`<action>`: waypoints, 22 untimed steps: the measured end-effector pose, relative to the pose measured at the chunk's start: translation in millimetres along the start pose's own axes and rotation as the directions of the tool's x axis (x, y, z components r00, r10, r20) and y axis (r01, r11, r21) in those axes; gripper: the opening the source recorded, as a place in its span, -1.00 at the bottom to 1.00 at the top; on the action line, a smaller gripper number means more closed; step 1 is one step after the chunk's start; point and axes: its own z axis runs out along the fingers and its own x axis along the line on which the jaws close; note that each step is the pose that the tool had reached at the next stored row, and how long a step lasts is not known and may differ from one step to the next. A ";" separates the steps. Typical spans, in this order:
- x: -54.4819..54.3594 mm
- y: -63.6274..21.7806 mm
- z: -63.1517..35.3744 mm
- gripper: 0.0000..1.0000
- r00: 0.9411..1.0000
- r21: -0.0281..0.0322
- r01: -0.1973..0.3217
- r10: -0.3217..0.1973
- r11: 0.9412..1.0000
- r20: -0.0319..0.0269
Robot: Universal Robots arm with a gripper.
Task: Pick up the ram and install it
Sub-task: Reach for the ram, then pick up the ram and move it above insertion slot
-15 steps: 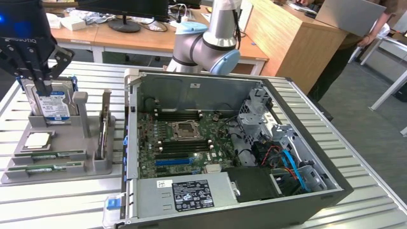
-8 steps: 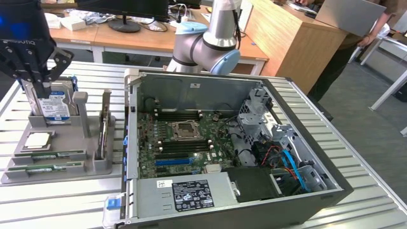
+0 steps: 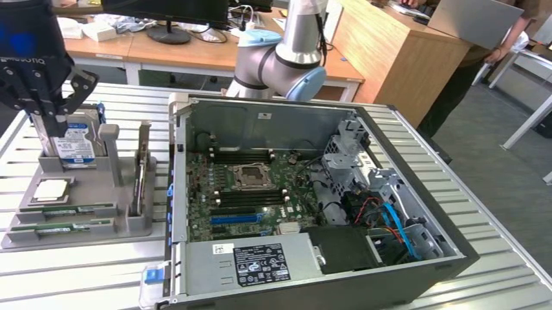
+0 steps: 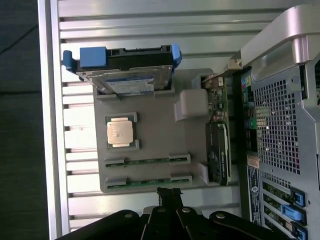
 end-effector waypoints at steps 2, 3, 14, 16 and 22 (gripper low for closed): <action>-0.3 -3.2 -0.1 -0.80 1.000 0.000 0.000 0.000 1.000 0.000; -0.4 -4.7 -0.2 -0.80 1.000 0.000 0.000 0.000 1.000 0.000; -0.8 -9.8 -0.4 -0.80 1.000 0.000 0.000 0.000 1.000 0.000; -0.8 -9.8 -0.4 -0.80 1.000 0.000 0.000 0.000 1.000 0.000; -0.8 -9.8 -0.4 -0.80 1.000 0.000 0.000 0.000 1.000 0.000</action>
